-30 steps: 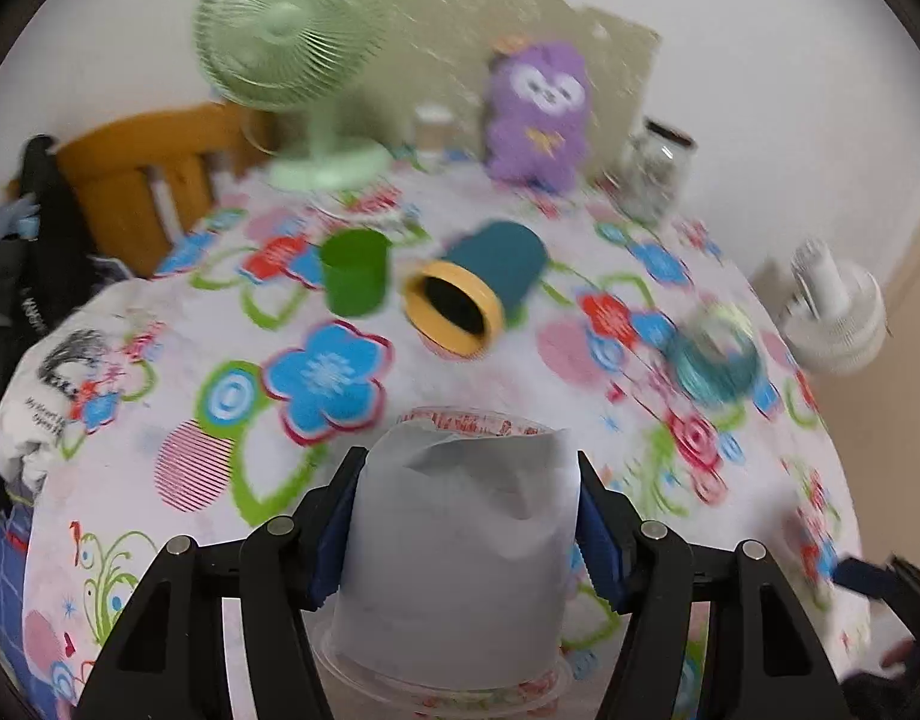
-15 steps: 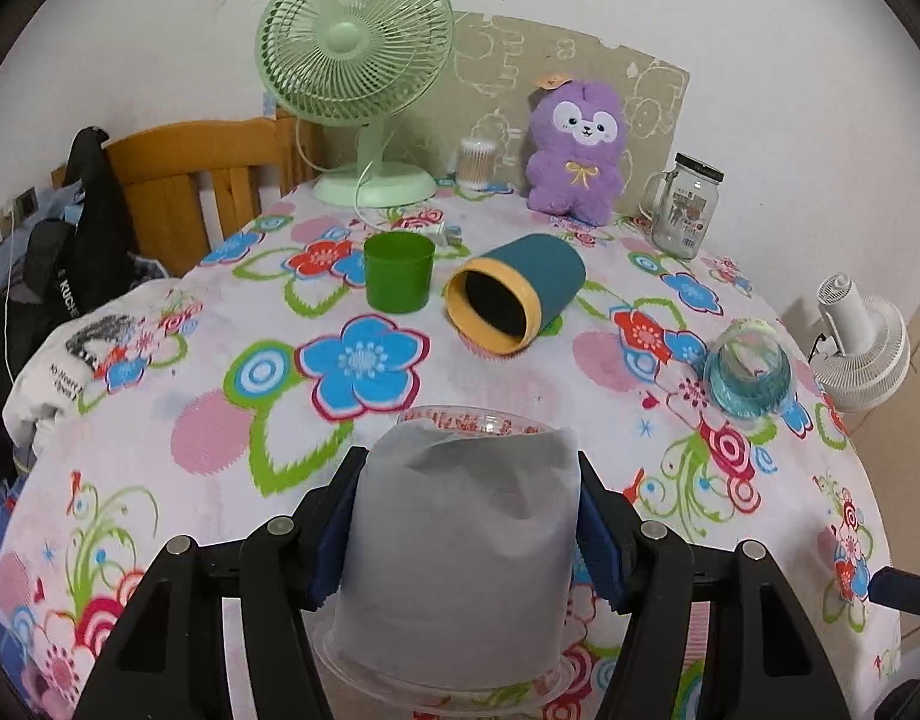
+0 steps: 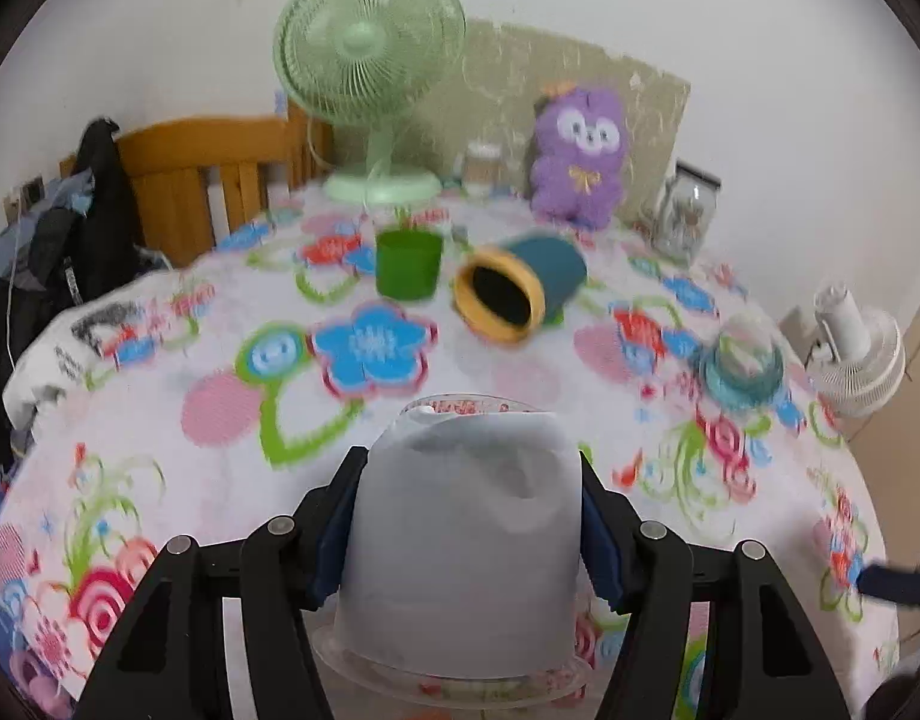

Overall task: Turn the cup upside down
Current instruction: 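Lift the white cup with the left gripper and start rotating it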

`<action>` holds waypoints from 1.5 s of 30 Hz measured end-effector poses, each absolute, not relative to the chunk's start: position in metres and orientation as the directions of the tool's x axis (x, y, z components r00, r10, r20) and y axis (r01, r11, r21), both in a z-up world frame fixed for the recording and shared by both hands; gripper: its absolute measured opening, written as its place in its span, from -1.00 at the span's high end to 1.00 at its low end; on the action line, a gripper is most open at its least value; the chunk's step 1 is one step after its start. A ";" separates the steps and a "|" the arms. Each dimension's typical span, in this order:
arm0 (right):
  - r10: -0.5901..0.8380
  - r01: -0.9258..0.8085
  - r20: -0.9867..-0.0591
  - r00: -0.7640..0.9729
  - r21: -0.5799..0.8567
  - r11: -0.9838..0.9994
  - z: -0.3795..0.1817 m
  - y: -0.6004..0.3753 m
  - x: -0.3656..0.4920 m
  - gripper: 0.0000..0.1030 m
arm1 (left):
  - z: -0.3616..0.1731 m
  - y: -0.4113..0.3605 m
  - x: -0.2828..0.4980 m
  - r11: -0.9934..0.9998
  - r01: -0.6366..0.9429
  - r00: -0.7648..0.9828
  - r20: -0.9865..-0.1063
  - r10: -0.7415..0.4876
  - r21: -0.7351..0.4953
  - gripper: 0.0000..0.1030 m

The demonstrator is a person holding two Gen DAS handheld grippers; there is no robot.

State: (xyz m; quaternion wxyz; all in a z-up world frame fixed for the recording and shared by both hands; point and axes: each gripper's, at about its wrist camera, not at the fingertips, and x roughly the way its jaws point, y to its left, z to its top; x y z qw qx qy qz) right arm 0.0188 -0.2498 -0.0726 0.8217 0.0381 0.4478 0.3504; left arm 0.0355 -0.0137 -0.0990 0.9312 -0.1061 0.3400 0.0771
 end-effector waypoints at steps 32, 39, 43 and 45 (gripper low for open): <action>0.595 -0.552 -0.725 0.346 0.355 0.754 -0.075 -0.242 0.015 -0.91 | -0.108 -0.011 0.031 0.963 -0.192 0.727 -0.687 0.009 -0.190 -0.82; 0.601 -0.547 -0.720 0.347 0.365 0.754 -0.077 -0.246 0.016 -0.91 | -0.100 0.008 0.051 0.948 -0.153 0.600 -0.789 -0.134 -0.277 -0.91; 0.607 -0.551 -0.717 0.343 0.371 0.748 -0.076 -0.245 0.017 -0.91 | -0.100 0.012 0.069 0.944 -0.128 0.510 -0.837 -0.201 -0.305 -0.91; 0.611 -0.556 -0.715 0.340 0.371 0.744 -0.076 -0.243 0.017 -0.91 | -0.099 0.012 0.078 0.947 -0.112 0.473 -0.855 -0.214 -0.300 -0.91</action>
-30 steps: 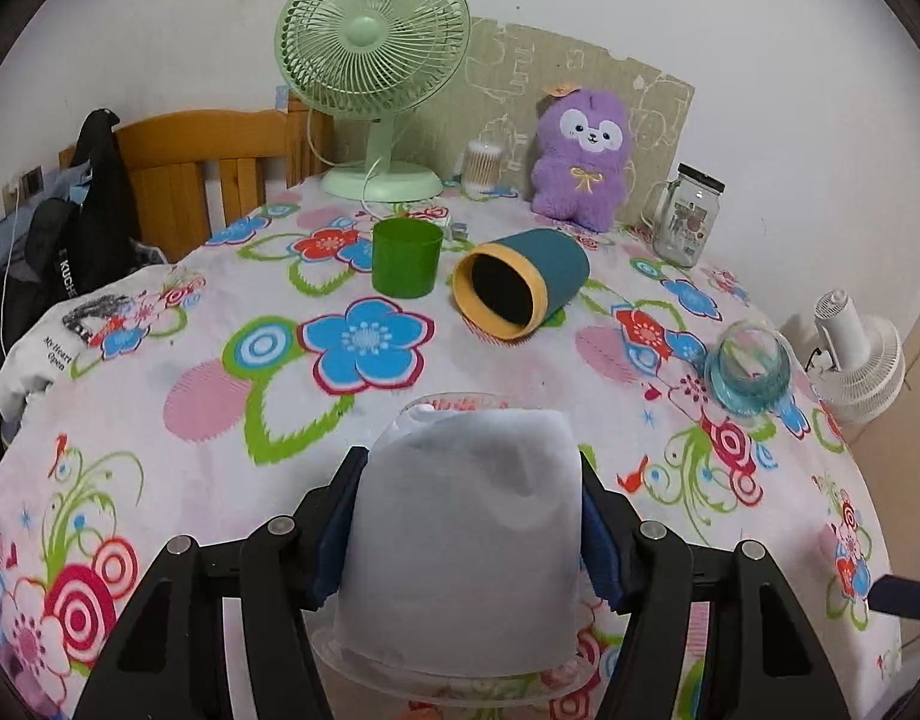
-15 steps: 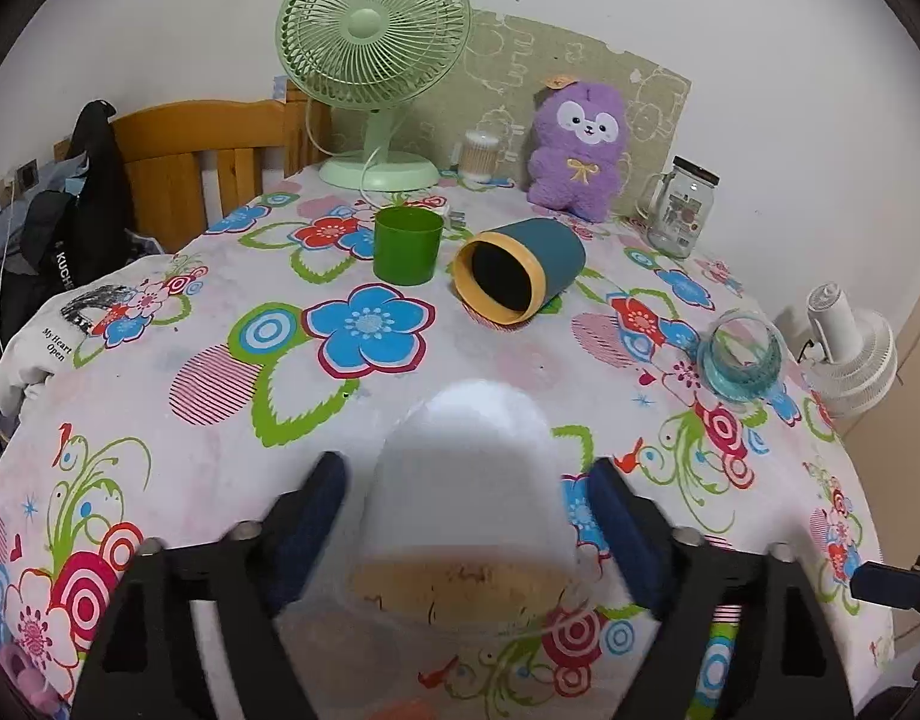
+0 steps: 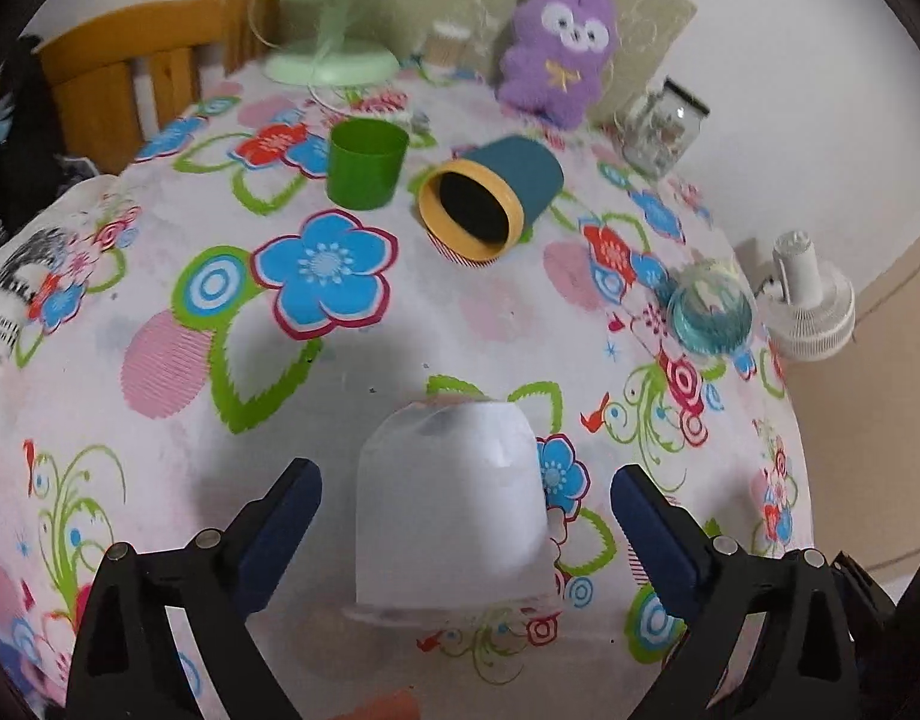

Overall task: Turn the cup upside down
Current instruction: 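Lift the white cup with the left gripper and start rotating it, then rotate the held cup with the left gripper until its opening faces up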

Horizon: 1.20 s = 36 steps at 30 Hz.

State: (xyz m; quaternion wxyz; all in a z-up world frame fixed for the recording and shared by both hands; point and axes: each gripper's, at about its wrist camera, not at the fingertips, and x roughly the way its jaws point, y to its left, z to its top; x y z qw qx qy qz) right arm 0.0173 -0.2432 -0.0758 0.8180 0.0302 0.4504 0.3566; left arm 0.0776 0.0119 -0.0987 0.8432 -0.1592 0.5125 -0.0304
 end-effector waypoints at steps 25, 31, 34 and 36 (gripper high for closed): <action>0.625 -0.600 -0.728 0.281 0.375 0.706 -0.084 -0.210 0.032 -0.91 | -0.116 0.025 0.123 0.951 -0.117 0.258 -0.933 -0.251 -0.288 -0.38; 0.628 -0.599 -0.727 0.278 0.380 0.705 -0.084 -0.210 0.033 -0.91 | -0.124 0.024 0.137 0.954 -0.119 0.215 -0.945 -0.244 -0.274 -0.47; 0.624 -0.597 -0.731 0.276 0.378 0.707 -0.085 -0.210 0.034 -0.91 | -0.130 0.022 0.142 0.953 -0.122 0.193 -0.949 -0.250 -0.276 -0.47; 0.624 -0.594 -0.731 0.276 0.381 0.709 -0.086 -0.211 0.034 -0.91 | -0.133 0.020 0.143 0.956 -0.118 0.184 -0.952 -0.246 -0.270 -0.44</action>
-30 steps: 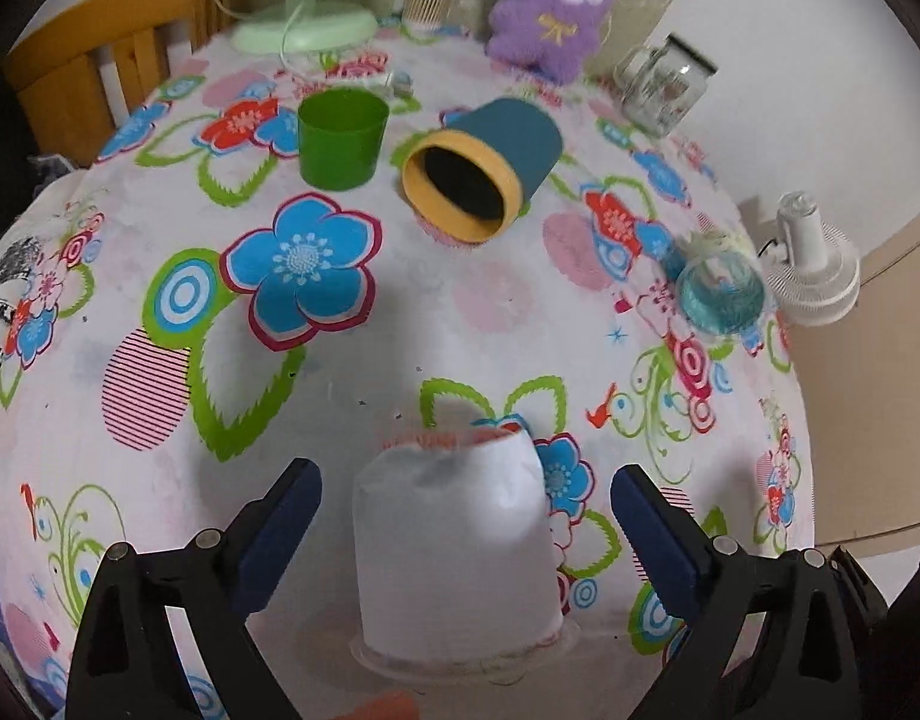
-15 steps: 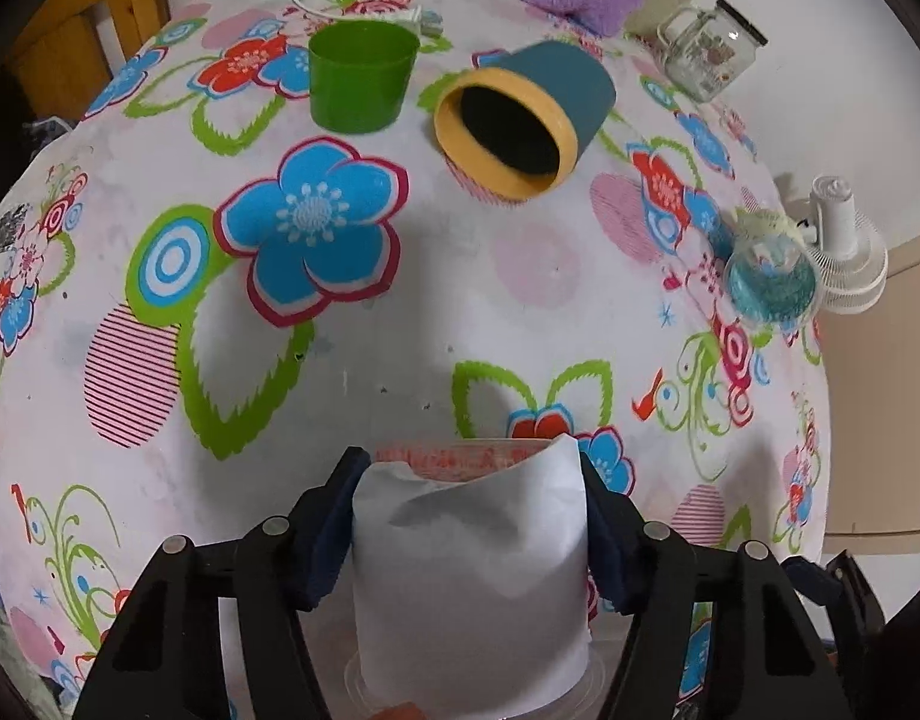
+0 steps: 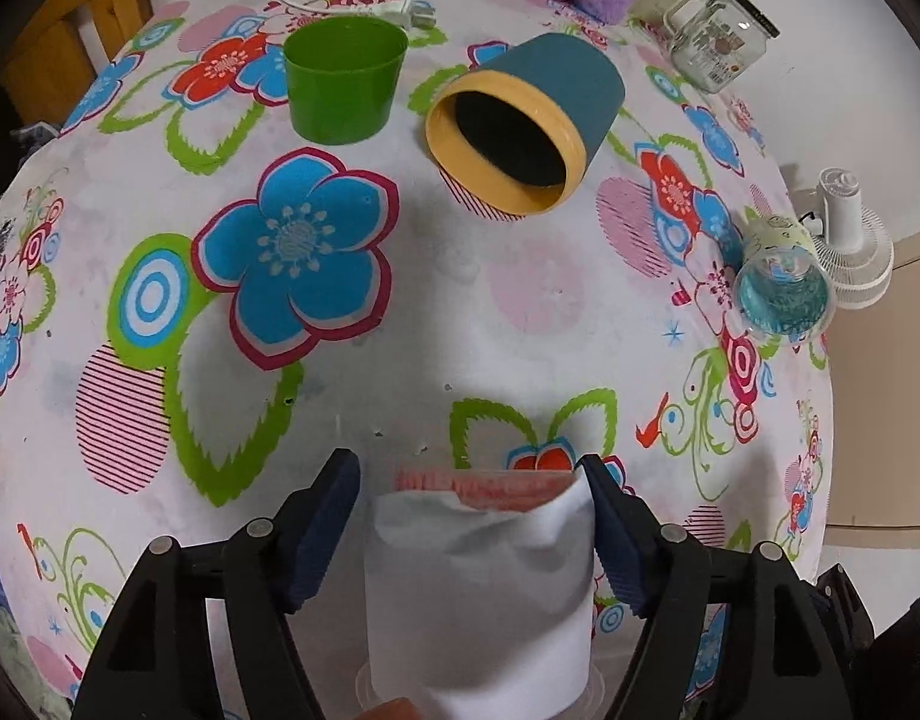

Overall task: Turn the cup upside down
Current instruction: 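Rotate the held cup with the left gripper until its opening faces up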

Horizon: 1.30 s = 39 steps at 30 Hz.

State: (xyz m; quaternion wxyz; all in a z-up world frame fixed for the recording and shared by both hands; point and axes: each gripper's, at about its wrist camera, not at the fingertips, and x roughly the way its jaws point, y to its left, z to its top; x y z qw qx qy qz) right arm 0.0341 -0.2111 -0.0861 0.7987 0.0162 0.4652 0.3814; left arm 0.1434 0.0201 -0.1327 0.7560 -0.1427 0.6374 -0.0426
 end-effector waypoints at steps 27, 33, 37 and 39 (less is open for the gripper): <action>0.631 -0.602 -0.730 0.264 0.386 0.699 -0.092 -0.206 0.032 -0.91 | -0.092 -0.001 0.057 0.969 -0.190 0.790 -0.610 0.055 -0.158 -0.28; 0.625 -0.601 -0.735 0.263 0.382 0.702 -0.094 -0.206 0.028 -0.91 | -0.104 -0.004 0.033 0.961 -0.224 0.832 -0.545 0.103 -0.160 -0.28; 0.624 -0.600 -0.736 0.263 0.383 0.703 -0.094 -0.206 0.028 -0.91 | -0.098 -0.004 0.013 0.955 -0.238 0.874 -0.469 0.131 -0.176 -0.29; 0.625 -0.599 -0.735 0.262 0.384 0.703 -0.097 -0.206 0.025 -0.91 | -0.095 -0.005 0.006 0.956 -0.241 0.878 -0.456 0.144 -0.164 -0.29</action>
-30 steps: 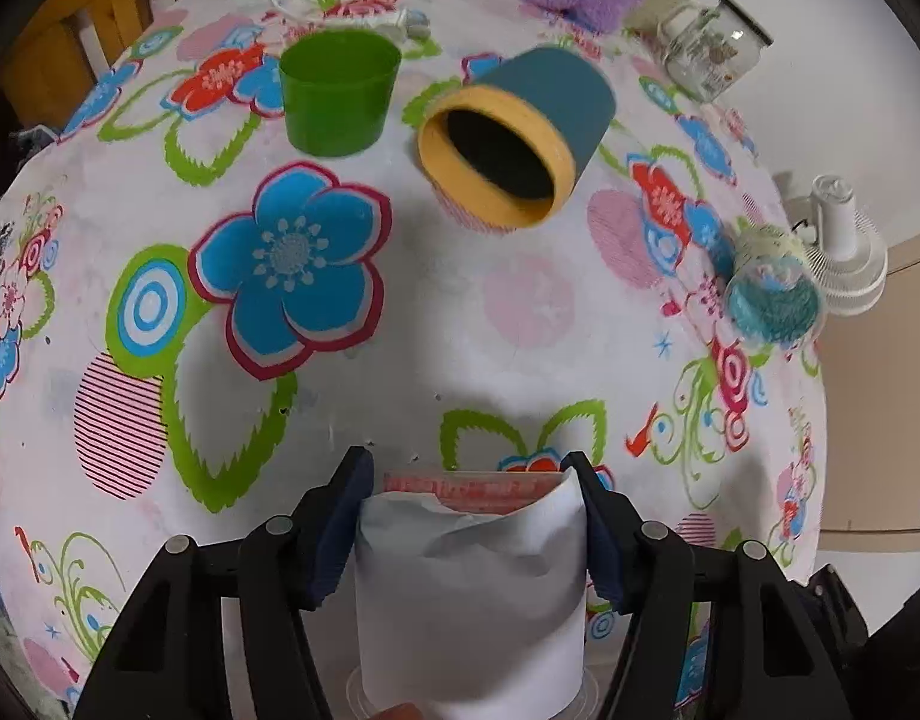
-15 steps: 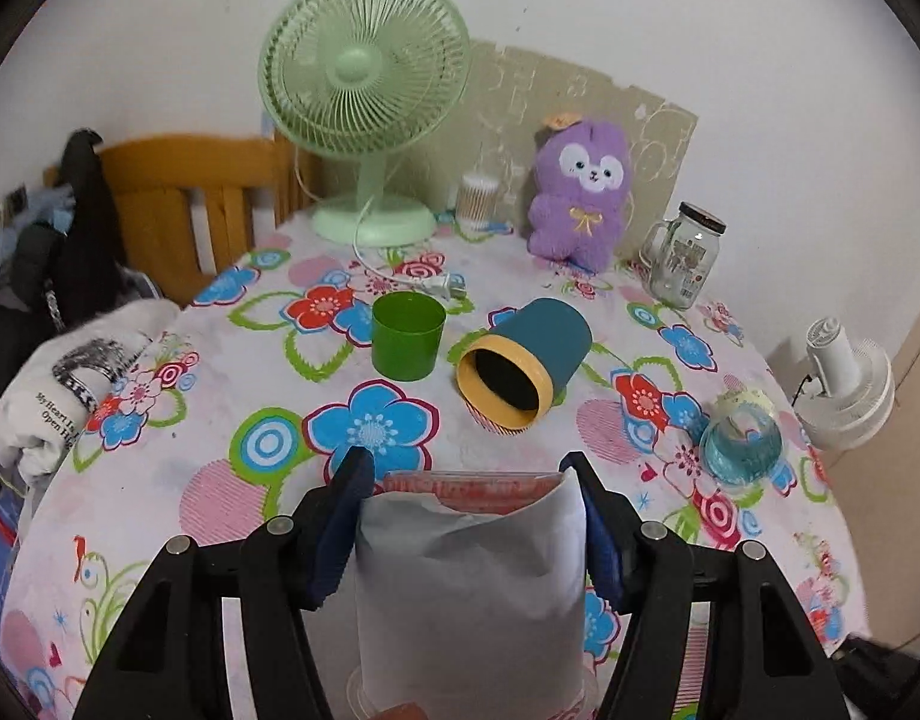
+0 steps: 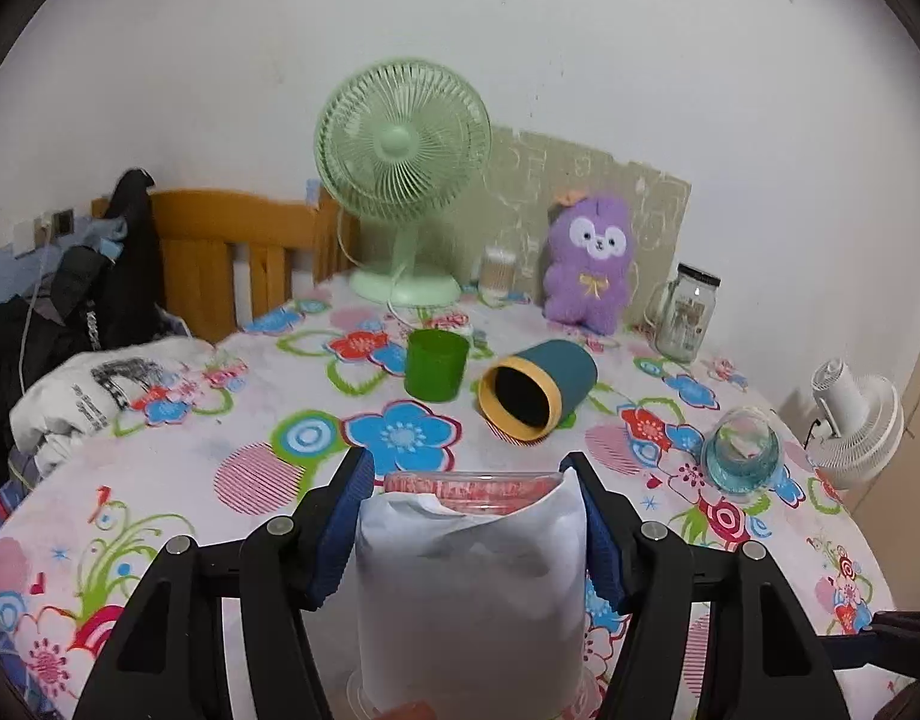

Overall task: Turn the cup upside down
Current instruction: 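Rotate the held cup with the left gripper until its opening faces up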

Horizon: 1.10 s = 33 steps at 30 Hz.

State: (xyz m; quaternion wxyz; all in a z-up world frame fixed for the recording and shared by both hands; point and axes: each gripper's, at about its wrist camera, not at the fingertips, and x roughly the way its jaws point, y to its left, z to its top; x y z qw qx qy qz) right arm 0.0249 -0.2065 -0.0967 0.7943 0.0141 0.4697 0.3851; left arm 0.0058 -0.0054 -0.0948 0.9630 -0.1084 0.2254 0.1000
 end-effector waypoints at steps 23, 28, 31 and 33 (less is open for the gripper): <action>0.522 -0.565 -0.750 0.407 0.242 0.789 -0.086 -0.201 0.019 -0.91 | -0.096 0.005 -0.014 0.948 -0.277 0.806 -0.575 0.141 -0.155 -0.45; 0.486 -0.530 -0.774 0.405 0.234 0.815 -0.096 -0.198 0.027 -0.91 | -0.091 0.000 -0.015 0.952 -0.285 0.803 -0.570 0.175 -0.110 -0.35; 0.470 -0.536 -0.777 0.419 0.206 0.819 -0.095 -0.197 0.023 -0.91 | -0.094 0.001 -0.012 0.953 -0.284 0.791 -0.588 0.168 -0.109 -0.31; 0.464 -0.543 -0.778 0.422 0.193 0.817 -0.094 -0.196 0.021 -0.91 | -0.096 0.003 -0.011 0.951 -0.286 0.781 -0.603 0.162 -0.115 -0.31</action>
